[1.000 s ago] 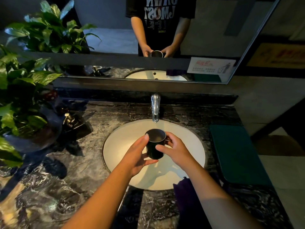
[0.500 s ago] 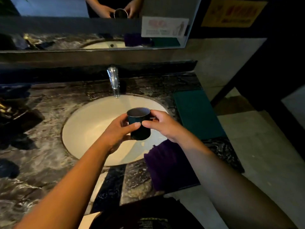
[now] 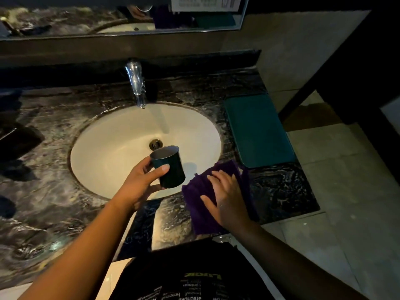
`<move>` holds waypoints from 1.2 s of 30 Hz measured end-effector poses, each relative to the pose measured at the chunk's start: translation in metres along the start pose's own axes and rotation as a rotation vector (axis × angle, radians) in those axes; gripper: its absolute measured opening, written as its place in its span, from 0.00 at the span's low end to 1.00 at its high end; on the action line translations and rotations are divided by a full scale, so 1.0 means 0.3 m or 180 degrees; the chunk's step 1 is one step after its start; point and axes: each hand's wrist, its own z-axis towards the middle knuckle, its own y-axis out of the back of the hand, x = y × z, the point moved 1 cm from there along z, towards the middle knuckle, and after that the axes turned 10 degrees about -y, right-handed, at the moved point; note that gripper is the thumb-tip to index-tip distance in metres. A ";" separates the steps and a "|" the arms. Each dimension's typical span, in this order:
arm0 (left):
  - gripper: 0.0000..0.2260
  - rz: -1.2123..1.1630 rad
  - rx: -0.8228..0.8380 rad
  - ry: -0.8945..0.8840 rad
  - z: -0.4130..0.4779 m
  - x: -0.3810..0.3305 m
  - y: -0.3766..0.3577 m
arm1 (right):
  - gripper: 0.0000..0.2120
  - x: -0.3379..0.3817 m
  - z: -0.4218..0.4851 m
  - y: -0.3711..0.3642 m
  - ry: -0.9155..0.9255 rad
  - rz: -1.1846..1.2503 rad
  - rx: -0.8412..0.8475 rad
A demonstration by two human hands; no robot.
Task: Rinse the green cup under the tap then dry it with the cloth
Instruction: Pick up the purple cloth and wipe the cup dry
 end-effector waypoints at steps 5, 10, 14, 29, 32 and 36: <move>0.23 0.0065 -0.0093 0.0054 -0.019 0.021 0.010 | 0.48 -0.031 -0.011 -0.059 -0.0293 -0.0562 0.0178; 0.39 0.0130 -0.0093 0.0099 -0.017 0.039 0.014 | 0.55 -0.047 -0.009 -0.075 -0.0220 -0.0902 0.0539; 0.28 0.0046 -0.0089 0.0138 -0.025 0.053 -0.008 | 0.54 -0.058 -0.006 -0.077 -0.0207 -0.0964 0.0608; 0.21 -0.0042 -0.0103 0.0128 -0.023 0.041 -0.032 | 0.45 -0.047 -0.016 -0.076 -0.0337 -0.0716 0.0317; 0.23 -0.0011 -0.0117 0.0161 -0.021 0.038 -0.020 | 0.38 -0.035 -0.023 -0.079 -0.0360 -0.0453 0.0178; 0.23 0.0004 -0.0105 0.0171 -0.020 0.032 -0.010 | 0.26 -0.022 -0.029 -0.089 -0.0273 -0.0233 -0.0216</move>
